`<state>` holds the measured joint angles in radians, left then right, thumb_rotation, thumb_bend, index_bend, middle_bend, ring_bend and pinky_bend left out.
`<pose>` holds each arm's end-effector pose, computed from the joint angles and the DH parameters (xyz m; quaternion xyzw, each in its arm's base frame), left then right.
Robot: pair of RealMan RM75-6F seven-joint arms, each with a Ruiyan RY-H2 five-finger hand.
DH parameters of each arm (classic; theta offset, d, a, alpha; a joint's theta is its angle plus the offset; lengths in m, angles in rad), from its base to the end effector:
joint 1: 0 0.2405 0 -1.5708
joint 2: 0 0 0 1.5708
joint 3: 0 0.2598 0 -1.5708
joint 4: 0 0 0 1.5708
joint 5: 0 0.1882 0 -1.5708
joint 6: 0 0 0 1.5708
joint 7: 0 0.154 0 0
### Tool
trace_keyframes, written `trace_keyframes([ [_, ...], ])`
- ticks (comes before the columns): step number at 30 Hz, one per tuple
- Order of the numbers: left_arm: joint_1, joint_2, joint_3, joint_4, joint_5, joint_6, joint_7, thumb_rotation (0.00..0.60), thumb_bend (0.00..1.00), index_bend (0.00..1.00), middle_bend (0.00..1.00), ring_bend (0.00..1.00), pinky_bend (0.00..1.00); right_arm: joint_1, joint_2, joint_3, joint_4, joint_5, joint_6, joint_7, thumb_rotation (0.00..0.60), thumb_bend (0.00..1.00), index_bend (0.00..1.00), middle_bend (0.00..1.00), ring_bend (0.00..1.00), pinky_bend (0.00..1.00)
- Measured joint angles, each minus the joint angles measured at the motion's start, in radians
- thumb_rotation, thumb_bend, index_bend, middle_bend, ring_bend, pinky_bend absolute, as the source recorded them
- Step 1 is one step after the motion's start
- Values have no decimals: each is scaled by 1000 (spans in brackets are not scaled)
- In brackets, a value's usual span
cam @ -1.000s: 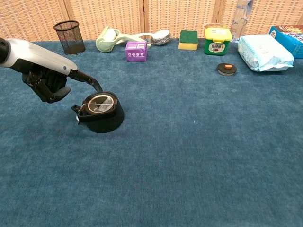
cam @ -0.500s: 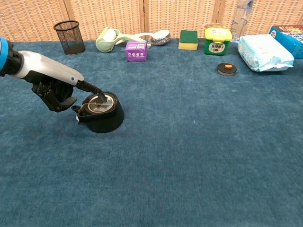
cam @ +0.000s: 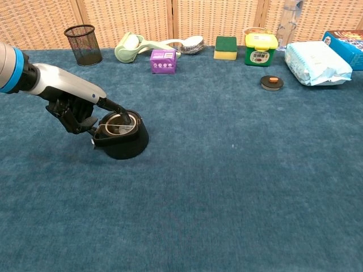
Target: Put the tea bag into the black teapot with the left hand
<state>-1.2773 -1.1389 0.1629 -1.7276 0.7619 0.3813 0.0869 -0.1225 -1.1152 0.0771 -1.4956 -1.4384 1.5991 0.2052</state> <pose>-0.1205 0.3466 0.0400 -0.8422 -0.4625 -0.1063 0.2559 -0.3562 -0.1235 0.2176 0.4867 -0.4282 0.3864 0.6562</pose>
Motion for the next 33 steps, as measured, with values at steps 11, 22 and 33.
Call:
trace_keyframes([
  [11, -9, 1, 23, 0, -9, 3, -7, 600, 859, 28, 994, 959, 917, -4, 1, 0, -3, -4, 6, -2, 600, 99, 262, 367, 306, 394],
  [22, 21, 52, -10, -67, 48, 54, -25, 600, 857, 28, 995, 959, 917, -4, 5, 1, -11, -8, 10, -8, 600, 99, 262, 367, 306, 395],
  [33, 135, 147, -40, -171, 168, 175, -48, 600, 836, 28, 995, 959, 917, 6, 12, 1, -30, -25, 10, -28, 600, 99, 262, 367, 306, 395],
])
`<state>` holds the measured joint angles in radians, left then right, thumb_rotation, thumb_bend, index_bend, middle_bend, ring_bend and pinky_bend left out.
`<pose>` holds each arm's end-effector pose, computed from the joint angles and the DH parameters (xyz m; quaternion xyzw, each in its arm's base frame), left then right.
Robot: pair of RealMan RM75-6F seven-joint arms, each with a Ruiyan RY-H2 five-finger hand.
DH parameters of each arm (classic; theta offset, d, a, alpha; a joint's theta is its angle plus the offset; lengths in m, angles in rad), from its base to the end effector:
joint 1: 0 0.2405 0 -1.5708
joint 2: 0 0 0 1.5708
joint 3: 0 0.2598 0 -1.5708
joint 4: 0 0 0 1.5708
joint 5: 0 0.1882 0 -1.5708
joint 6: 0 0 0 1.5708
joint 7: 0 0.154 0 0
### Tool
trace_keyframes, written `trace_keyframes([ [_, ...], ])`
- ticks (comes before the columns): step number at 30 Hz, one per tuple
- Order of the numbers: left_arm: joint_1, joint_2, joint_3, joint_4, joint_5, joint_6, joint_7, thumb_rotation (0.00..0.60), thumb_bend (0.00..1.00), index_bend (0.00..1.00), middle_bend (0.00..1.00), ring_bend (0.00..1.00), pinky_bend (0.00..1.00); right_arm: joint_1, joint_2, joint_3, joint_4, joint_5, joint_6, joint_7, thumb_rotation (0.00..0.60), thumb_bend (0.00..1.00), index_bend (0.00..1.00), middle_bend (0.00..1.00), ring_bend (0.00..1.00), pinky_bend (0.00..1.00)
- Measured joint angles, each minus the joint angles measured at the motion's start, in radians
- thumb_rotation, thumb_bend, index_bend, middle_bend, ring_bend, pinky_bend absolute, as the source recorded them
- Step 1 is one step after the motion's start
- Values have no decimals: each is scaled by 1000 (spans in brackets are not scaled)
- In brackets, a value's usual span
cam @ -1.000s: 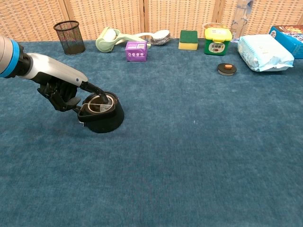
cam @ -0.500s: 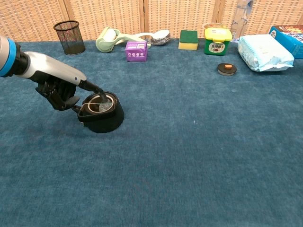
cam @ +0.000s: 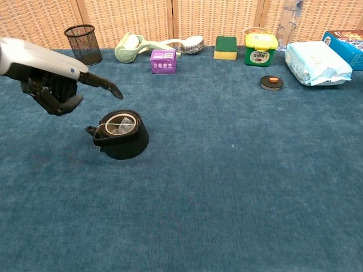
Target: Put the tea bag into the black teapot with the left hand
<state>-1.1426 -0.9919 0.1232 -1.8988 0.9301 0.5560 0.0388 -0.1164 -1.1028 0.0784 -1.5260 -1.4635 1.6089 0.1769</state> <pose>-0.1207 0.3261 0.0810 -0.8267 -0.4557 -0.1846 0.2735 -0.3472 -0.1273 0.2181 0.4979 -0.4179 0.3919 0.6511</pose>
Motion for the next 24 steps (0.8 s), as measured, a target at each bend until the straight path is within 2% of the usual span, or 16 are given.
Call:
trace_keyframes([
  [3, 52, 17, -4, -23, 30, 78, -3, 600, 828, 28, 995, 959, 917, 6, 3, 2, -8, -4, -3, -11, 600, 99, 262, 367, 306, 395],
  [7, 155, 24, -9, -51, 78, 233, -15, 600, 779, 28, 994, 958, 894, 18, 9, 6, -23, -13, -6, -29, 600, 99, 262, 367, 306, 395],
  [11, 273, 24, -13, -64, 141, 396, -35, 600, 717, 28, 967, 902, 862, 31, 17, 11, -40, -24, -9, -50, 600, 99, 263, 367, 306, 395],
  [14, 366, 17, -12, -62, 194, 525, -38, 600, 678, 28, 882, 817, 801, 45, 22, 14, -56, -34, -14, -69, 600, 99, 263, 367, 306, 395],
  [19, 529, 0, -4, -49, 275, 718, -29, 600, 604, 28, 663, 602, 640, 65, 22, 19, -75, -53, -20, -99, 600, 99, 263, 366, 306, 389],
  [24, 671, -14, 14, -36, 340, 880, -5, 600, 547, 28, 509, 477, 546, 84, 20, 23, -93, -68, -24, -129, 600, 98, 263, 366, 297, 367],
])
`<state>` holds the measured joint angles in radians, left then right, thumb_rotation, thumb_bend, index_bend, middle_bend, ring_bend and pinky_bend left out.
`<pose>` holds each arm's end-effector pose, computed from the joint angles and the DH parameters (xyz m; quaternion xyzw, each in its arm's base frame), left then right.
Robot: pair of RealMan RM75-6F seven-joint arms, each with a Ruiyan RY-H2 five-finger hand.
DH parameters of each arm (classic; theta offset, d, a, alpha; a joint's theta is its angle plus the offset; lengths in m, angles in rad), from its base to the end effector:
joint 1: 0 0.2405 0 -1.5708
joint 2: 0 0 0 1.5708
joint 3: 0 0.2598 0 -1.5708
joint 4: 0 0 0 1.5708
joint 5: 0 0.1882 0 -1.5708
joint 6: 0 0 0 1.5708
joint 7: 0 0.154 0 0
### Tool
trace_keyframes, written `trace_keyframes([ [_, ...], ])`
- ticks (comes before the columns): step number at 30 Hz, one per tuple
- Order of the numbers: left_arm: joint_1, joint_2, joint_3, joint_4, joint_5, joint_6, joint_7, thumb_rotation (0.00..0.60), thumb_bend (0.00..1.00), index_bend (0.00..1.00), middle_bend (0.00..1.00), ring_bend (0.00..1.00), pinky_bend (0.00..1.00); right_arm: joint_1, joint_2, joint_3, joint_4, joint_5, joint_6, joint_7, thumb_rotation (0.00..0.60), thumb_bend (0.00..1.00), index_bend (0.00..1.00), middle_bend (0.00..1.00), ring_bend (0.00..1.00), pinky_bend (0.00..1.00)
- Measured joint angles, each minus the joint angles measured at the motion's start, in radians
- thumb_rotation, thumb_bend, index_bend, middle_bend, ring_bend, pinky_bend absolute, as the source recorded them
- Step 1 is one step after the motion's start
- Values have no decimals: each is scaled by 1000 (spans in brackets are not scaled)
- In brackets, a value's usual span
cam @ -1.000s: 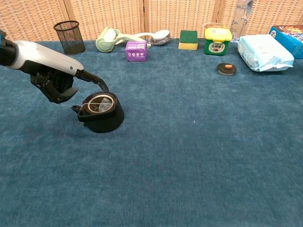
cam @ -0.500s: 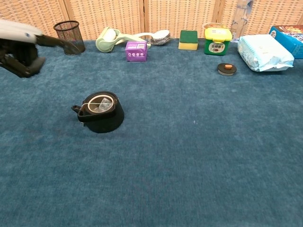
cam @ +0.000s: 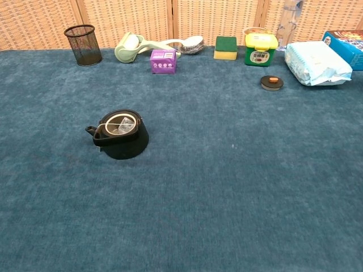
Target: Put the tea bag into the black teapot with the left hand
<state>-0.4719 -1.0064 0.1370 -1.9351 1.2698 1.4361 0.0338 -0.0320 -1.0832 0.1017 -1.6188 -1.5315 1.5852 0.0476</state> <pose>-0.2280 0.2461 0.1686 -0.6271 -0.4439 -0.4066 0.4943 -0.3117 -0.1621 0.2111 0.5489 -0.3728 0.4118 0.6246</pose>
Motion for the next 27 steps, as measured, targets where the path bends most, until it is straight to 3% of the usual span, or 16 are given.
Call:
trace_keyframes([
  [5, 130, -22, 17, 20, 65, 135, 30, 600, 536, 29, 457, 356, 506, 17, -4, -2, -16, -15, -10, -26, 600, 100, 262, 365, 294, 358],
  [13, 278, -95, 8, 96, 113, 272, 51, 600, 538, 68, 442, 323, 462, 35, -10, -10, -23, -19, -33, -43, 600, 98, 262, 365, 293, 347],
  [27, 330, -135, -54, 131, 131, 242, 37, 600, 538, 83, 442, 324, 458, 48, -12, -19, -28, -7, -52, -57, 600, 100, 262, 365, 293, 346],
])
